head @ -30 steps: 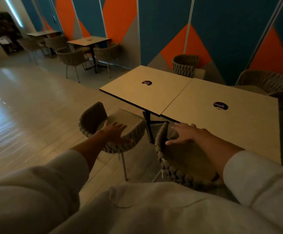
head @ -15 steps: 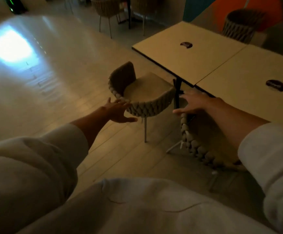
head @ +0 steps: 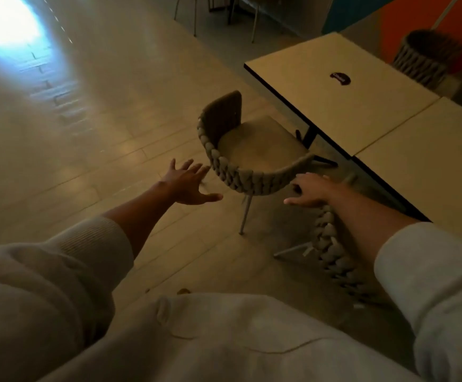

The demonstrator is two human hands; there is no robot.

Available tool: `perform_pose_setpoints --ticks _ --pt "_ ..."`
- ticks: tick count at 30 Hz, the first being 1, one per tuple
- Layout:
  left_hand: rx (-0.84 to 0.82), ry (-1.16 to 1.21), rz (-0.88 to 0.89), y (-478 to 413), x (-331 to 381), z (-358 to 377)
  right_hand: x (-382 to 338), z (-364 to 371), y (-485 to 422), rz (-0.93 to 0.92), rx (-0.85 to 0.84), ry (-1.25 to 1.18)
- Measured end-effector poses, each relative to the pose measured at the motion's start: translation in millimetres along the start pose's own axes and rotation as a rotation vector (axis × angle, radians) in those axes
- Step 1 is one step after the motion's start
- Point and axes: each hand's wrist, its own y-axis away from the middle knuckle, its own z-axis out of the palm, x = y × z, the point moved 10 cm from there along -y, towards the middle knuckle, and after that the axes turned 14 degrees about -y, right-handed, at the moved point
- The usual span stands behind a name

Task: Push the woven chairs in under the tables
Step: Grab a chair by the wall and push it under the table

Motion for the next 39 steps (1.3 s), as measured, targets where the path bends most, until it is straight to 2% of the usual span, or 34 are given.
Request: perform_pose_setpoints --ticks 4,7,13,17,20,26,30,36,39 --pt "0.032 -0.023 -0.047 -15 -106 6 -87 -21 -69 -0.031 -0.001 0.009" --pt "0.025 -0.024 -0.091 -24 -181 12 -161 -32 -122 -0.119 -0.032 0.005" --pt "-0.004 -0.009 -0.129 -49 -271 18 -268 -76 -197 -0.247 -0.020 0.018" --pt "-0.051 -0.010 -0.120 -72 -306 28 -295 -101 -244 -0.273 -0.011 0.007" --pt "-0.100 -0.003 -0.122 -93 -325 44 -300 -101 -283 -0.254 -0.079 0.002" --pt "-0.162 0.071 -0.198 -140 -384 54 -300 -122 -408 -0.196 -0.136 0.001" --pt "-0.206 0.082 -0.213 -186 -423 34 -304 -150 -476 -0.187 -0.126 -0.028" --pt "-0.126 0.141 -0.238 -261 -469 -5 -318 -194 -552 -0.197 -0.175 0.009" --pt "-0.174 0.161 -0.231 -281 -482 -5 -333 -205 -588 -0.209 -0.220 0.054"
